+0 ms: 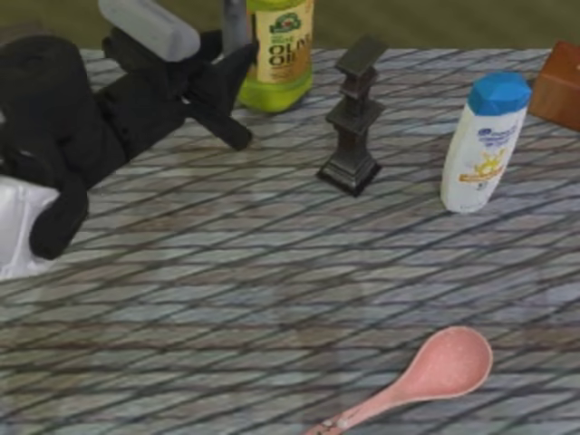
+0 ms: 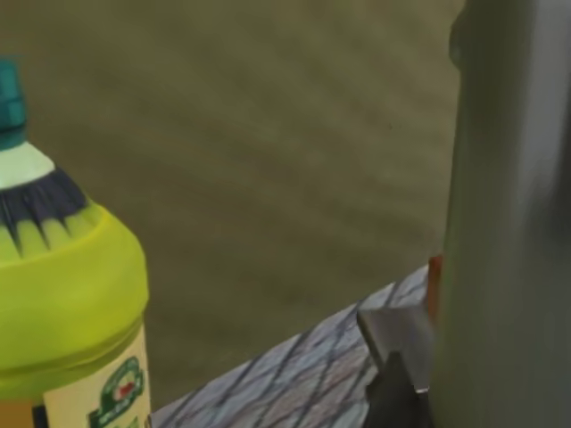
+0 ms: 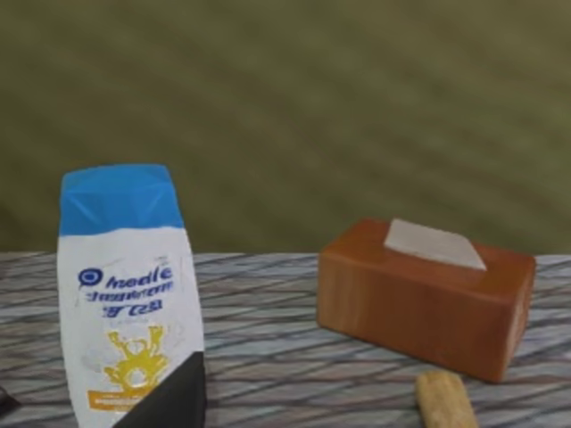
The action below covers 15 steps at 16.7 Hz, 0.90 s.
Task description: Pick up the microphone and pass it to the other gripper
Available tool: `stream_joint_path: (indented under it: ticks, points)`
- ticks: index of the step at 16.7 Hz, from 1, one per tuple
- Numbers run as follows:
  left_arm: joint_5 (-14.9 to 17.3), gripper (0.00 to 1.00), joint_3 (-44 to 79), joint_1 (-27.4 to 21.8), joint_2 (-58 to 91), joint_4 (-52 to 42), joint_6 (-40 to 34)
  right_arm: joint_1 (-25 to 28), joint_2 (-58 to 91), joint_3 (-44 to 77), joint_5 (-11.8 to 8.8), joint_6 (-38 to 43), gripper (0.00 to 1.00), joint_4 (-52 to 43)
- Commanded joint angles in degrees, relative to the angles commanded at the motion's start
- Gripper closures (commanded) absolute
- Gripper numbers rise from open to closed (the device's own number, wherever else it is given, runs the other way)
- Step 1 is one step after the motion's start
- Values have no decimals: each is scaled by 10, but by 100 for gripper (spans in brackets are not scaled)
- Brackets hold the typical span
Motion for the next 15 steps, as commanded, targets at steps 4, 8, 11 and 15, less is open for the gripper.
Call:
stream_joint_path:
  ticks: [4,8,11,15]
  points:
    - [-110,100,-8,-101,-21,-4,-3,0,0,0,0,0,0,0]
    - [-165,100,-12,-155,-36,-5,-5,0,0,0,0,0,0,0]
    - [-164,100,-10,-153,-34,-5,-4,0,0,0,0,0,0,0]
    - [-166,100,-12,-155,-36,-5,-5,0,0,0,0,0,0,0]
